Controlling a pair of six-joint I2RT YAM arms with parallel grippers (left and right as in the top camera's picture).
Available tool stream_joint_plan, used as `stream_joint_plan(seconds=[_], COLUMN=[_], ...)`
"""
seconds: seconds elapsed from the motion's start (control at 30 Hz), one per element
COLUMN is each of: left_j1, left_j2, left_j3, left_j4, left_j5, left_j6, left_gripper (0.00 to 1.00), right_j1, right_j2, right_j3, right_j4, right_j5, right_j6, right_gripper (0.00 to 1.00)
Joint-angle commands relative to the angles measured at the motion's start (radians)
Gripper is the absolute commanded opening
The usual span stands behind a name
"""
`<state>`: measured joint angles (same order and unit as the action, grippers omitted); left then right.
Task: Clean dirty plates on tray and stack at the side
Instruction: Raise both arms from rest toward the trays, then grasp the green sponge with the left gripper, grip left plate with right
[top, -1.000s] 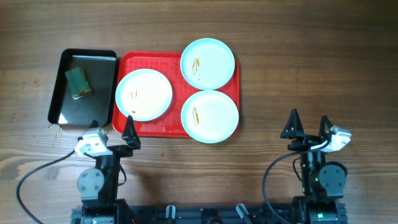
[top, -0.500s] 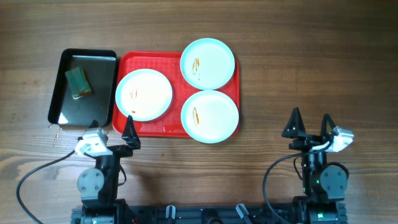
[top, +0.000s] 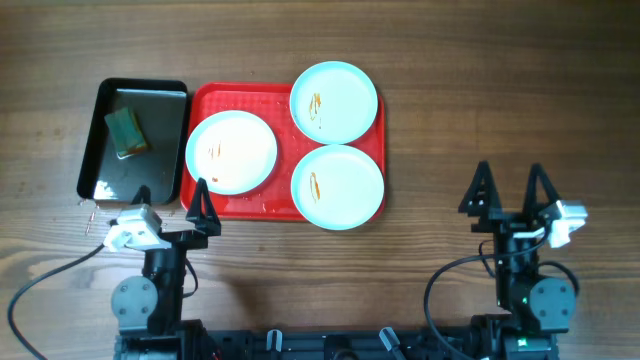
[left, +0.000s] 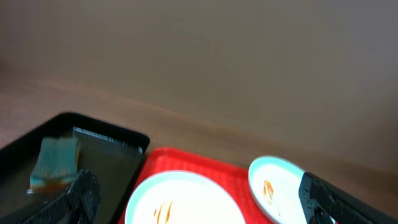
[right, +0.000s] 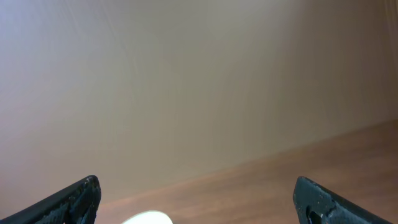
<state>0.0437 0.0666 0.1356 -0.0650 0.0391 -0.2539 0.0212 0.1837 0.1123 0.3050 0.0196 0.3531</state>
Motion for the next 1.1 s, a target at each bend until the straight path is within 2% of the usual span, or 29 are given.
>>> stream_joint_plan(seconds=[0.0,0.03,0.13,0.17,0.27,0.4,0.47,0.53,0.6,0.7,0.77,0.83,0.93,0.97,1.07], left_j1=[-0.006,-0.006,-0.006,-0.006,-0.006,-0.006,-0.006,-0.006,-0.006,-0.006,0.016,0.095,0.217,0.243,0.266], left_j2=[0.111,0.158,0.459,0.562,0.863,1.332,1.479,1.577,1.655,1.734,1.727,1.708,1.695,1.695,1.695], left_j3=[0.135,0.183,0.475,0.579,0.883,1.365,1.497,1.54,1.54,1.54,1.545,1.587,1.6,1.6,1.6], left_j4=[-0.021,-0.045,-0.256,-0.336,-0.58,-1.047,-1.17,-1.189,-1.176,-1.15,-1.126,-1.123,-1.121,-1.121,-1.12], left_j5=[0.047,0.055,0.062,0.081,0.084,0.067,0.065,0.065,0.085,0.149,0.138,0.123,0.121,0.12,0.065], left_j6=[-0.016,-0.016,-0.008,0.035,0.065,0.121,0.12,0.119,0.108,0.113,0.092,0.014,0.0,0.002,0.014], left_gripper=[1.0,1.0,1.0,1.0,1.0,1.0,1.0,1.0,1.0,1.0,0.99,1.0,1.0,1.0,1.0], right_j1=[0.004,0.004,0.004,0.004,0.004,0.004,0.004,0.004,0.004,0.055,0.16,0.273,0.412,0.456,0.537], right_j2=[0.135,0.183,0.438,0.515,0.749,1.032,1.128,1.191,1.235,1.302,1.381,1.477,1.645,1.712,1.835], right_j3=[0.111,0.151,0.366,0.443,0.688,1.006,1.118,1.173,1.172,1.171,1.206,1.292,1.481,1.547,1.598], right_j4=[-0.005,-0.018,-0.084,-0.146,-0.37,-0.711,-0.848,-0.892,-0.827,-0.717,-0.702,-0.743,-0.893,-0.939,-0.931], right_j5=[-0.094,-0.11,-0.223,-0.251,-0.316,-0.388,-0.41,-0.432,-0.457,-0.56,-0.559,-0.513,-0.413,-0.361,-0.309], right_j6=[-0.043,-0.043,-0.043,-0.045,-0.064,-0.149,-0.155,-0.162,-0.09,-0.091,-0.027,0.015,0.02,0.051,0.117], right_gripper=[1.0,1.0,1.0,1.0,1.0,1.0,1.0,1.0,1.0,0.99,0.92,0.86,0.77,0.68,0.54])
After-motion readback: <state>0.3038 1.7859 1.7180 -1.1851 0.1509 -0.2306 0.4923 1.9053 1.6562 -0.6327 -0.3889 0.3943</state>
